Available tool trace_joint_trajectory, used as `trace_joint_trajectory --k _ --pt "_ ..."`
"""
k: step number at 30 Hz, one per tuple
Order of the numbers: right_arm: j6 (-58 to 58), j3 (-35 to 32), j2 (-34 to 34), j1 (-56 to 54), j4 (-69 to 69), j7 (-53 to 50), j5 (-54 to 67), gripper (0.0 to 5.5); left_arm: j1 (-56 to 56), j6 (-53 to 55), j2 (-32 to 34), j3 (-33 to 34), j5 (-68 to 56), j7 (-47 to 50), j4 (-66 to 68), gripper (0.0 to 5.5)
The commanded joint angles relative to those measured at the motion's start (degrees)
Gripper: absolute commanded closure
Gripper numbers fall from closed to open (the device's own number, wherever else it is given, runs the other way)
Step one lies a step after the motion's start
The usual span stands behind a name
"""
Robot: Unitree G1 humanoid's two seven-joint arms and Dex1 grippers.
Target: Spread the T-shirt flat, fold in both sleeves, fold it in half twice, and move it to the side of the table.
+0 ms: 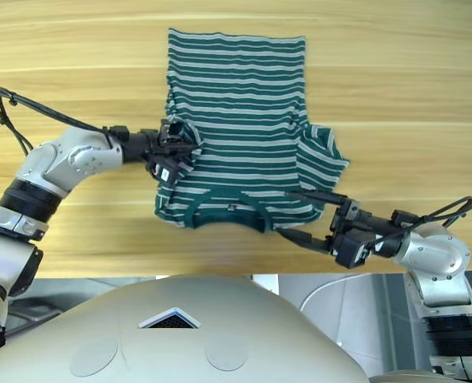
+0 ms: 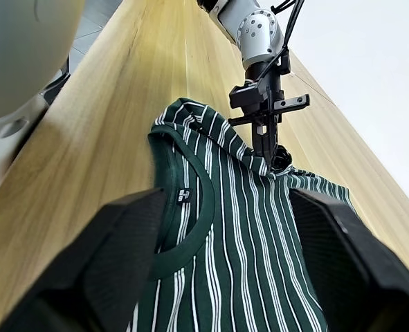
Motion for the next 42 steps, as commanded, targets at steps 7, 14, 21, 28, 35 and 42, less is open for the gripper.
trace_joint_trajectory --k 7,14,21,28,35,42 --pt "0.08 0.85 1.02 -1.09 0.73 -0.27 -0.07 2.19 2.34 -0.53 -0.45 0.03 -6.54 -1.93 -3.41 5.47" --pt "0.04 0.76 1.18 -0.96 0.37 -0.41 -0.21 2.19 1.93 0.92 0.11 -0.48 -4.4 -3.16 -1.12 5.19" --pt "0.04 0.57 1.2 -0.82 0.33 -0.52 -0.16 2.19 1.24 2.29 0.24 0.05 -3.36 -3.07 -0.68 4.14" --pt "-0.02 0.68 1.19 -0.8 0.45 -0.42 -0.03 2.19 1.29 3.09 0.84 1.42 -4.18 -2.94 -2.5 3.1" --pt "-0.08 0.7 1.21 -0.73 0.75 -0.28 0.38 2.19 0.29 0.62 2.69 7.78 -15.2 -2.87 -3.1 2.19" --pt "1.13 0.71 2.78 -2.76 0.8 -2.04 -0.22 2.19 -6.33 -2.08 2.99 10.77 -21.61 -5.58 5.57 1.08"
